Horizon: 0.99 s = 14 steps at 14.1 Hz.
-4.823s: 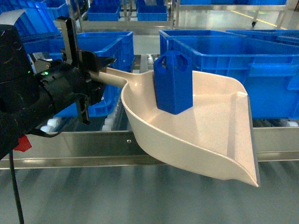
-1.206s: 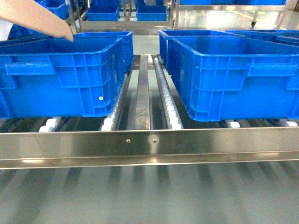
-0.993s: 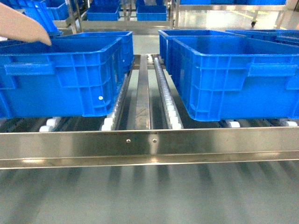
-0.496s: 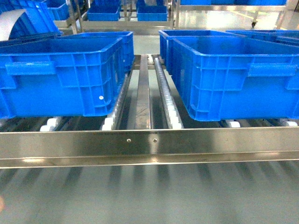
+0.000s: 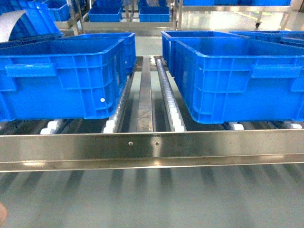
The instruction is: Place part in tray to right shelf
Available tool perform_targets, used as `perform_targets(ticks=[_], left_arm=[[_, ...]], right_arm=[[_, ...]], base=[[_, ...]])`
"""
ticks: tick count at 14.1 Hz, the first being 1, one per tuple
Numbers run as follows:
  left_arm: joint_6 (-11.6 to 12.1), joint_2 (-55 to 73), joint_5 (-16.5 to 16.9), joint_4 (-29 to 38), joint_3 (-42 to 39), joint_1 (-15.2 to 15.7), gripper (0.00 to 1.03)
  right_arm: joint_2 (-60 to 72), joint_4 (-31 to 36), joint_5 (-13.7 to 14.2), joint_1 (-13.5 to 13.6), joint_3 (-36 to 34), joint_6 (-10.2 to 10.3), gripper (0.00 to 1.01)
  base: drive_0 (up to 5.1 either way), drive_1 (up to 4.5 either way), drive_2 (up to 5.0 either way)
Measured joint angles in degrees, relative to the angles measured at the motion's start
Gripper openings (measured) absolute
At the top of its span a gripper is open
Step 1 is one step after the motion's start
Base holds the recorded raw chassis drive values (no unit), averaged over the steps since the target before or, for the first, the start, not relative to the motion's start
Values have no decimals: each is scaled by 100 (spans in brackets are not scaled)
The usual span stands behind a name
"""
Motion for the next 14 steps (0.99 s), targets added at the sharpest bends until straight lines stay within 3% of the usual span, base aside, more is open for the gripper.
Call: perform_targets(ticks=[1, 14], left_arm=[[-4, -374, 24, -315, -116, 0, 12], [13, -826, 22, -186, -551, 0, 12]], right_arm=[[-455, -289, -107, 31, -109, 2, 2], [-802, -221, -114, 52, -345, 13, 2]], base=[[0, 0, 0], [0, 0, 0]])
